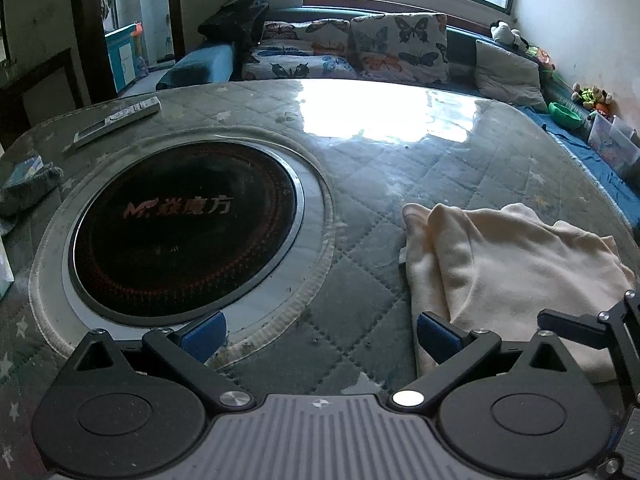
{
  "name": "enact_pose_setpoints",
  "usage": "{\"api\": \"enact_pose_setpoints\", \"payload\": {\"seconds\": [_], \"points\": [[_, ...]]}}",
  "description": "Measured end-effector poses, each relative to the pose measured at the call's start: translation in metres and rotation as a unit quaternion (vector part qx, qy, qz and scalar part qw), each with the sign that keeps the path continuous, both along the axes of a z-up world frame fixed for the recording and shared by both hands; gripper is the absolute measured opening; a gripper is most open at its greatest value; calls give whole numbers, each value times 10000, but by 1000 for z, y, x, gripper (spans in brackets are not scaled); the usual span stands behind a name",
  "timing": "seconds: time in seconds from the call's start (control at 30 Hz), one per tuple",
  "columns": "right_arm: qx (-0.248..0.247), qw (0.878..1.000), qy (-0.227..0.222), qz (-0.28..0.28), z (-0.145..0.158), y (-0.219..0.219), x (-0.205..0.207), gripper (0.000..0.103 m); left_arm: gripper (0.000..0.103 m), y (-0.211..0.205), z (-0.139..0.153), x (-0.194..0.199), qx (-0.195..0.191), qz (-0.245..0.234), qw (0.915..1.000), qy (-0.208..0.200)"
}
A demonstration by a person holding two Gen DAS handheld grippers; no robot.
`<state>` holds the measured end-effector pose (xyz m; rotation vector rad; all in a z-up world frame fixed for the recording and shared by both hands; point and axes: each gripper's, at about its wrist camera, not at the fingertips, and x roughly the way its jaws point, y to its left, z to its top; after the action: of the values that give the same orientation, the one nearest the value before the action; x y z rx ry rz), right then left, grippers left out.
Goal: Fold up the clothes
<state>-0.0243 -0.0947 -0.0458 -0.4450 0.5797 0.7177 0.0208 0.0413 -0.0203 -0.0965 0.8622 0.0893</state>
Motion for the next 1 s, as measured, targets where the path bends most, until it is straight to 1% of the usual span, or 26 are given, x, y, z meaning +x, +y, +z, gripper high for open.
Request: {"api": "enact_pose_setpoints", "payload": {"seconds": [0.07, 0.13, 0.2, 0.27, 0.3, 0.33, 0.43, 0.5, 0.53, 0.57, 0.6, 0.63, 0.67, 0.7, 0.8, 0.9, 1.0], "points": [[-12, 10000, 2, -1, 0, 2, 1, 102, 103, 5, -1, 1, -62, 63, 10000, 11], [-32, 10000, 10, 16, 1, 6, 2, 99, 103, 10, -2, 3, -117, 111, 9999, 24], [-71, 10000, 1, 32, 2, 10, 3, 87, 103, 13, -2, 4, -170, 130, 9998, 34], [-143, 9999, -24, 21, 4, 14, 3, 82, 103, 17, -3, 4, -230, 151, 9996, 47], [-179, 9998, -37, 16, 5, 16, 3, 74, 103, 19, -3, 4, -283, 152, 9995, 51], [-238, 9997, -80, 53, 5, 19, 2, 69, 103, 20, -2, 4, -345, 138, 9993, 48], [-435, 9987, -228, 149, 7, 25, -1, 60, 103, 22, -2, 5, -551, 106, 9984, 35], [-543, 9980, -255, 205, 8, 28, -4, 48, 103, 24, 0, 5, -717, 88, 9974, 9], [-543, 9980, -248, 212, 9, 27, -4, 45, 103, 25, 0, 4, -832, 88, 9965, 7], [-538, 9980, -240, 216, 10, 27, -4, 38, 103, 26, 1, 4, -956, 91, 9954, 13], [-532, 9981, -232, 221, 11, 26, -4, 31, 103, 27, 1, 5, -1106, 101, 9938, 34], [-465, 9986, -183, 192, 13, 25, -2, 28, 103, 28, 1, 5, -1277, 115, 9917, 68], [-388, 9990, -129, 159, 15, 23, 0, 20, 103, 29, 0, 6, -1447, 130, 9893, 101], [-199, 9997, 31, 106, 19, 18, 4, 18, 103, 30, 0, 7, -1617, 145, 9866, 135], [265, 9991, 344, -27, 31, 5, 13, 14, 103, 32, -1, 10, -2126, 197, 9766, 264], [732, 9956, 561, -144, 44, -11, 19, 12, 103, 30, -3, 14, -2618, 182, 9641, 407], [1086, 9919, 633, -200, 54, -27, 20, 12, 103, 21, -3, 20, -2933, 89, 9547, 490]]}}
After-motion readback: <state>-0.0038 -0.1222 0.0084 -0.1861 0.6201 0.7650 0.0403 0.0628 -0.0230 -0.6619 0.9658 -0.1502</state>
